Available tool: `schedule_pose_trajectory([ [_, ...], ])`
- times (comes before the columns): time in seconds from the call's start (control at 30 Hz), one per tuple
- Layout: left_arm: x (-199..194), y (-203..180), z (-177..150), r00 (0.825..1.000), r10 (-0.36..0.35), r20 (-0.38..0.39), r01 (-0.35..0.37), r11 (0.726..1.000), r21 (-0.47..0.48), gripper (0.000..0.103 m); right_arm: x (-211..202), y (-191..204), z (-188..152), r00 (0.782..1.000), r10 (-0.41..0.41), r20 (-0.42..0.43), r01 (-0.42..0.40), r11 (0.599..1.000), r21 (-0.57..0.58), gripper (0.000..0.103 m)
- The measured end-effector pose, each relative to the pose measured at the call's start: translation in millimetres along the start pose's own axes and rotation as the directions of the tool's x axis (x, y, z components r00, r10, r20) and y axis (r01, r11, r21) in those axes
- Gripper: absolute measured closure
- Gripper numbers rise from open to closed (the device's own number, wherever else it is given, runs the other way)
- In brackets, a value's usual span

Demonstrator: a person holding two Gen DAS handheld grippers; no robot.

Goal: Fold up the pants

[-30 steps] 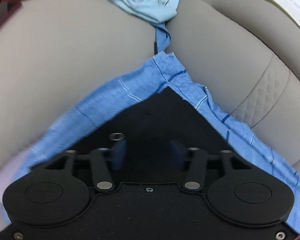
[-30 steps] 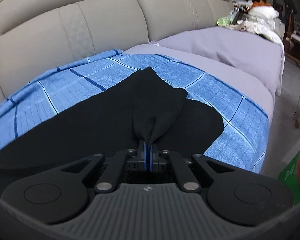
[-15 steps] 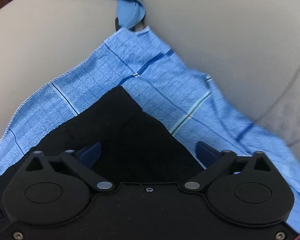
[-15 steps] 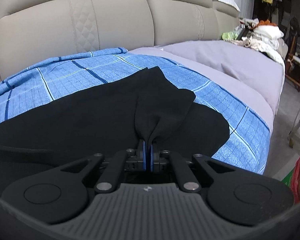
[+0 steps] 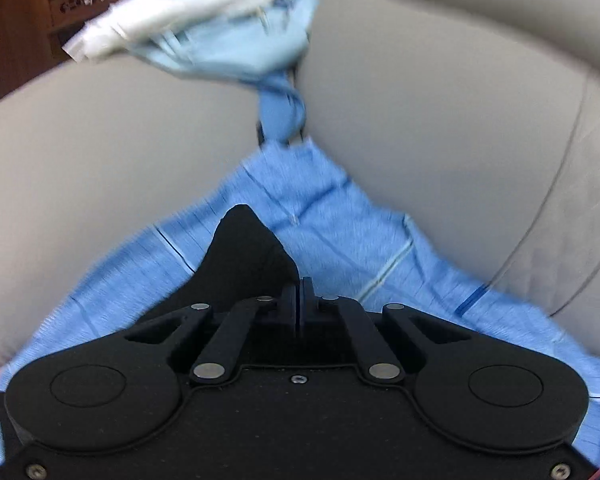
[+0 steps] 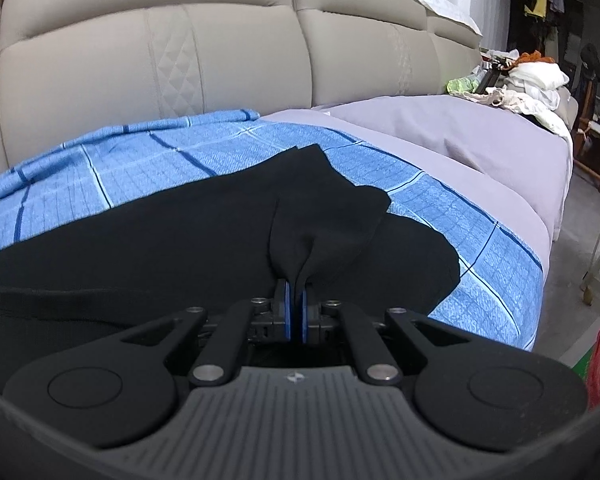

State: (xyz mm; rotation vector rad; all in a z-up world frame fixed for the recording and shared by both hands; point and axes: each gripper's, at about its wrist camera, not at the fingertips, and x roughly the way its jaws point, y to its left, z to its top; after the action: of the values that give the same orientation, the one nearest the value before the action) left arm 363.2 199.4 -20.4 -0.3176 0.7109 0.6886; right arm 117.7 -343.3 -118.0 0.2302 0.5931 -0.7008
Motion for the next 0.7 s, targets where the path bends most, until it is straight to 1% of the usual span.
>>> schedule_pose_trajectory([
  [0.1, -45.5, 37.4, 4.3, 0.995, -0.071, 0.067, 0.073, 0.997, -0.031, 0.101, -7.5, -7.5, 0.6, 0.999, 0.02, 0.025, -0.021, 0.999, 0.036, 0.094],
  [0.17, -76.5, 75.8, 0.9, 0.988, -0.122, 0.091, 0.128, 0.989, -0.071, 0.101, -13.0, -12.1, 2.2, 0.999, 0.024, 0.049, -0.027, 0.998, 0.053, 0.094],
  [0.23, -100.6, 113.8, -8.5, 0.984, -0.137, 0.117, 0.148, 0.985, -0.089, 0.101, -18.1, -16.4, 5.5, 0.998, 0.016, 0.061, -0.02, 0.998, 0.061, 0.095],
  [0.3, -117.4, 150.2, -24.4, 0.983, -0.128, 0.132, 0.142, 0.984, -0.104, 0.101, -24.1, -22.3, 7.9, 0.998, 0.005, 0.062, -0.009, 0.997, 0.073, 0.095],
  [0.37, -125.1, 184.1, -46.0, 0.985, -0.122, 0.124, 0.136, 0.984, -0.115, 0.101, -30.2, -30.7, 9.0, 0.999, -0.002, 0.052, -0.003, 0.996, 0.094, 0.095],
  [0.47, -116.9, 215.9, -79.9, 0.994, -0.084, 0.063, 0.09, 0.991, -0.101, 0.101, -33.8, -37.4, 9.0, 1.0, -0.016, 0.019, 0.015, 0.996, 0.09, 0.095],
  [0.57, -94.4, 235.5, -110.2, 0.999, -0.034, -0.023, 0.032, 0.994, -0.101, 0.101, -29.4, -36.0, 9.5, 0.998, -0.004, -0.057, 0.007, 0.998, 0.057, 0.092],
  [0.6, -86.2, 240.4, -117.7, 0.999, -0.027, -0.047, 0.022, 0.994, -0.104, 0.101, -27.5, -32.5, 10.1, 0.996, -0.001, -0.09, 0.003, 1.0, 0.027, 0.071],
  [0.63, -80.2, 243.6, -126.3, 0.998, -0.028, -0.063, 0.022, 0.994, -0.103, 0.101, -28.8, -29.4, 10.8, 0.996, -0.005, -0.093, 0.006, 1.0, 0.009, 0.061],
  [0.67, -74.3, 245.7, -130.8, 0.997, -0.029, -0.074, 0.021, 0.994, -0.107, 0.1, -32.4, -25.0, 11.9, 0.996, -0.004, -0.088, 0.003, 1.0, -0.012, 0.055],
  [0.7, -69.2, 247.4, -134.1, 0.996, -0.034, -0.082, 0.025, 0.993, -0.113, 0.1, -38.3, -18.9, 14.3, 0.997, 0.006, -0.075, -0.009, 0.999, -0.039, 0.044],
])
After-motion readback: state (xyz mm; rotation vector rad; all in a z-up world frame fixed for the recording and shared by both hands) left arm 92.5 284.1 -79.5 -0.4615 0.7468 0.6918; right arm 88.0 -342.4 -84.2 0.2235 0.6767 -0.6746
